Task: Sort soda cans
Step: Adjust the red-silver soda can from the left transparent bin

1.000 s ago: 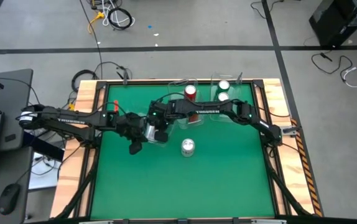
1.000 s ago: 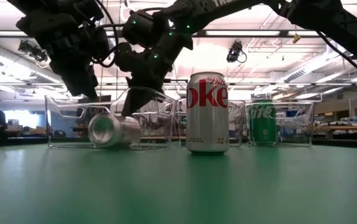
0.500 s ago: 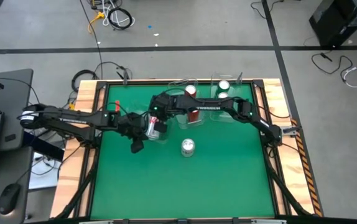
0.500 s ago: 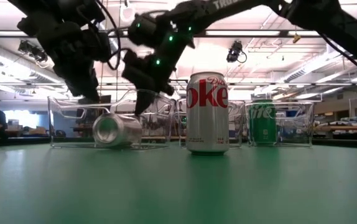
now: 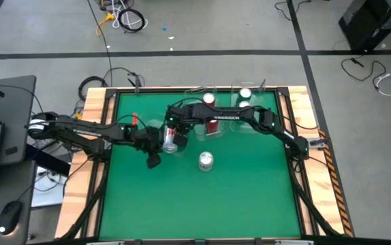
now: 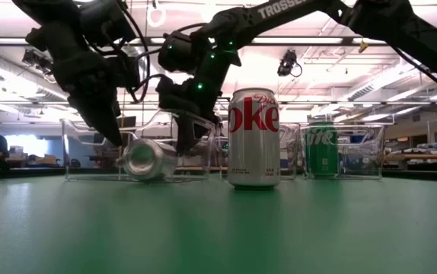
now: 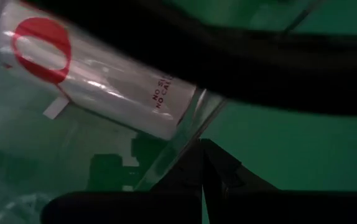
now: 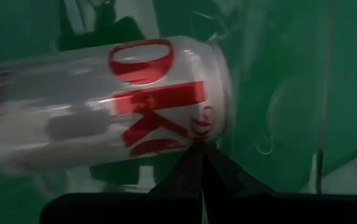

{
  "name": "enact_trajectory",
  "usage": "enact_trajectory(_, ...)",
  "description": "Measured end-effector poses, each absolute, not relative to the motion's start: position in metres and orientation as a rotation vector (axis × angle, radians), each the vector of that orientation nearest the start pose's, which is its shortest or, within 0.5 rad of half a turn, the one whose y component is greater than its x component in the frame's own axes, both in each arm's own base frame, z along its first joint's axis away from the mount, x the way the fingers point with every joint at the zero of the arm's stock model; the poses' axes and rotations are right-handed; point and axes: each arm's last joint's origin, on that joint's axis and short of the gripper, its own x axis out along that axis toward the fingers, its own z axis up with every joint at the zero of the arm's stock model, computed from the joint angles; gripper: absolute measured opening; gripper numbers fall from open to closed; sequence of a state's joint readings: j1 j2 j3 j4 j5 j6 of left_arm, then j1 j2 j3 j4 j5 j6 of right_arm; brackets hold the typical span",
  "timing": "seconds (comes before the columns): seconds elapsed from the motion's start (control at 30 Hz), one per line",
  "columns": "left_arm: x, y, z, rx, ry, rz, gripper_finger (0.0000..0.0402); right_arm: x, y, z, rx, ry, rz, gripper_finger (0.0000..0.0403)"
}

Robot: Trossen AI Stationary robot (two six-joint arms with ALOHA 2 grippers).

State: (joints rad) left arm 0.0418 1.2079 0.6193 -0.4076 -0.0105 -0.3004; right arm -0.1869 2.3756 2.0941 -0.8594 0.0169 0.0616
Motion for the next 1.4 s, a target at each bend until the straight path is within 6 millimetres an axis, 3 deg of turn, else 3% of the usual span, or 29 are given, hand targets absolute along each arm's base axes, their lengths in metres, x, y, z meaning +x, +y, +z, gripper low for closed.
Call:
enact_trajectory(0.17, 0.213, 0.012, 0.180, -0.265, 0.999, 0.298, 0.0000, 0.495, -0.088, 0.190, 0.202, 1.119, -0.114, 0.0010)
enact_trajectory(0.37, 0.209, 0.013, 0.185, -0.295, 0.970, 0.353, 0.0000, 0.495, -0.088, 0.193, 0.199, 1.109, -0.109, 0.0010)
enact_trajectory(0.63, 0.202, 0.017, 0.219, -0.313, 0.869, 0.401, 0.0000, 0.493, -0.088, 0.195, 0.204, 1.120, -0.123, 0.0010)
enact_trajectory(0.83, 0.200, 0.036, 0.230, -0.329, 0.837, 0.539, 0.0000, 0.494, -0.091, 0.197, 0.213, 1.096, -0.143, 0.0010)
enact_trajectory(1.03, 0.193, 0.069, 0.211, -0.426, 0.873, 0.699, 0.0000, 0.491, -0.096, 0.195, 0.208, 1.121, -0.284, 0.0010)
enact_trajectory(1.17, 0.192, 0.089, 0.189, -0.523, 0.855, 0.668, 0.0000, 0.488, -0.106, 0.189, 0.275, 1.137, -0.351, 0.0010)
enact_trajectory(1.4, 0.201, 0.108, 0.177, -0.544, 0.774, 0.652, 0.0000, 0.488, -0.114, 0.177, 0.369, 1.092, -0.354, 0.0014)
